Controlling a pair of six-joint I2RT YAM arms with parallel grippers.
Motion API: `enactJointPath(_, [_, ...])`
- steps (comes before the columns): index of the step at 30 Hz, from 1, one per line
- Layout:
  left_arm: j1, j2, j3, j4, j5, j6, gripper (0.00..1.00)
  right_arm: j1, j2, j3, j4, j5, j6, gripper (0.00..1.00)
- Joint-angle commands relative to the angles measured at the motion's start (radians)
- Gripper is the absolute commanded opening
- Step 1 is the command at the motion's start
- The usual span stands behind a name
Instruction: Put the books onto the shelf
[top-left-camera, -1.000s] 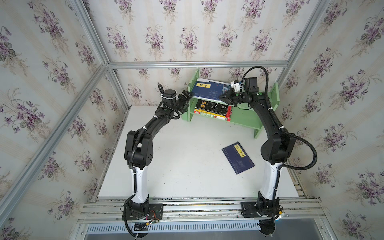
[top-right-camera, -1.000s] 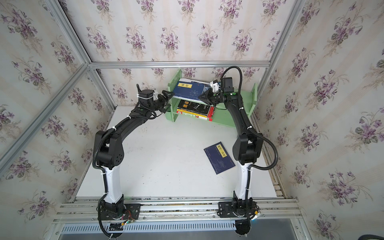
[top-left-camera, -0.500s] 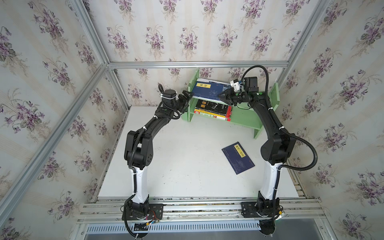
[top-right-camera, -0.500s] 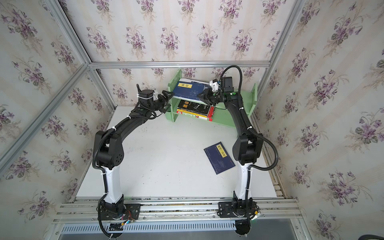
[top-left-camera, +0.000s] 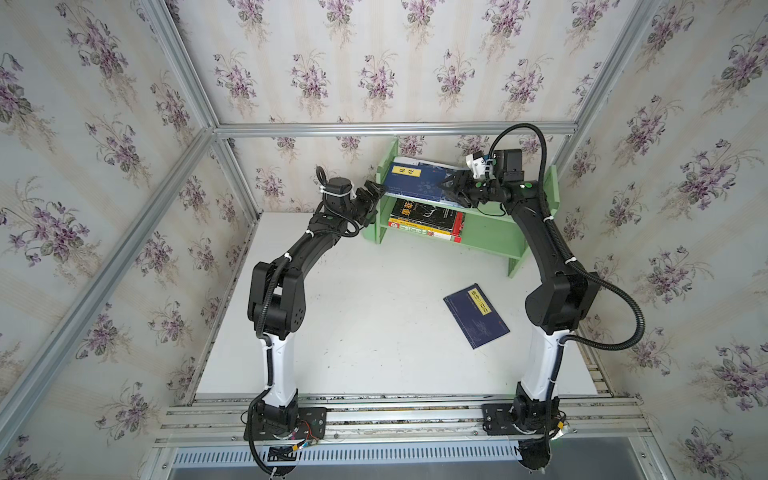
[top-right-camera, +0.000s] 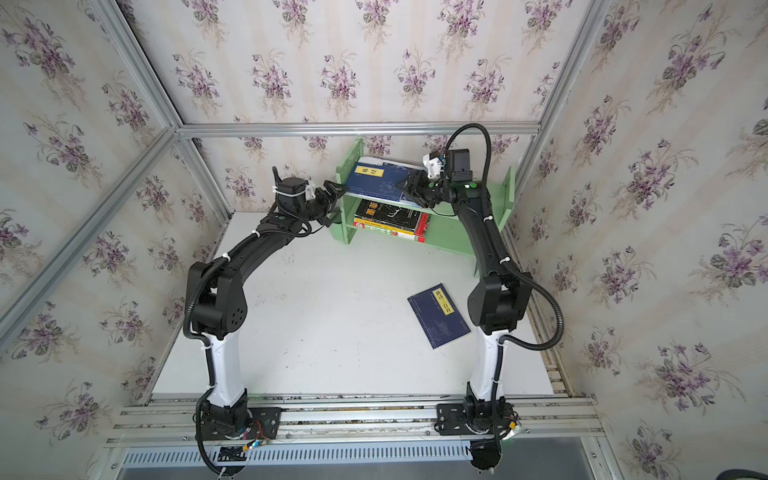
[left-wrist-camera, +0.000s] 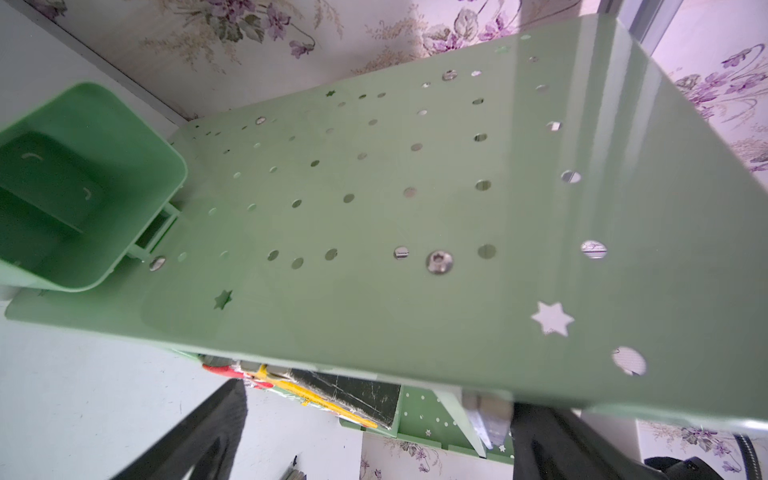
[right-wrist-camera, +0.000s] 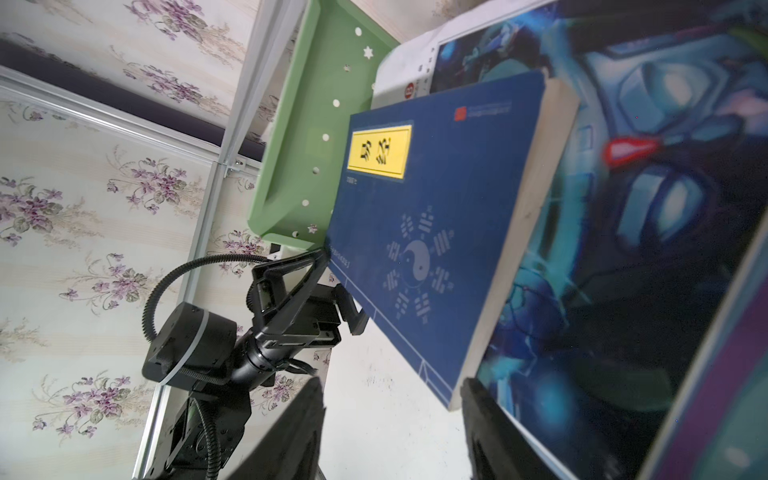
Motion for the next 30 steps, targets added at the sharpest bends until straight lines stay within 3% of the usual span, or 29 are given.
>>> enactJointPath(1, [0.001,-0.026,-0.012,0.054,0.034,-0.023,1.00,-0.001,-0.048,-0.030,0.065,0.014,-0.036,0.61])
enactJointPath(7, [0.002,-0.037,-0.065,0.256,0.110,-0.090,0.99,-0.031,-0.140,-0.213,0.224,-0.007,0.046,0.65])
enactJointPath(14, [0.001,-0.112,-0.178,0.322,0.154,-0.047,1.00,-0.061,-0.360,-0.520,0.393,0.025,0.052,0.68])
enactJointPath(18, [-0.002,-0.196,-0.298,0.330,0.182,0.028,0.99,-0.062,-0.547,-0.747,0.411,0.154,-0.004,0.73])
enactJointPath(22, [-0.020,-0.310,-0.451,0.306,0.193,0.134,1.00,-0.060,-0.738,-0.979,0.393,0.317,-0.034,0.83])
enactJointPath(27, [-0.087,-0.424,-0.562,0.101,0.128,0.347,1.00,-0.058,-0.853,-1.111,0.175,0.468,-0.106,0.85])
enactJointPath(30, [-0.129,-0.451,-0.605,0.013,0.086,0.454,1.00,-0.055,-0.916,-1.241,0.157,0.569,-0.084,0.86])
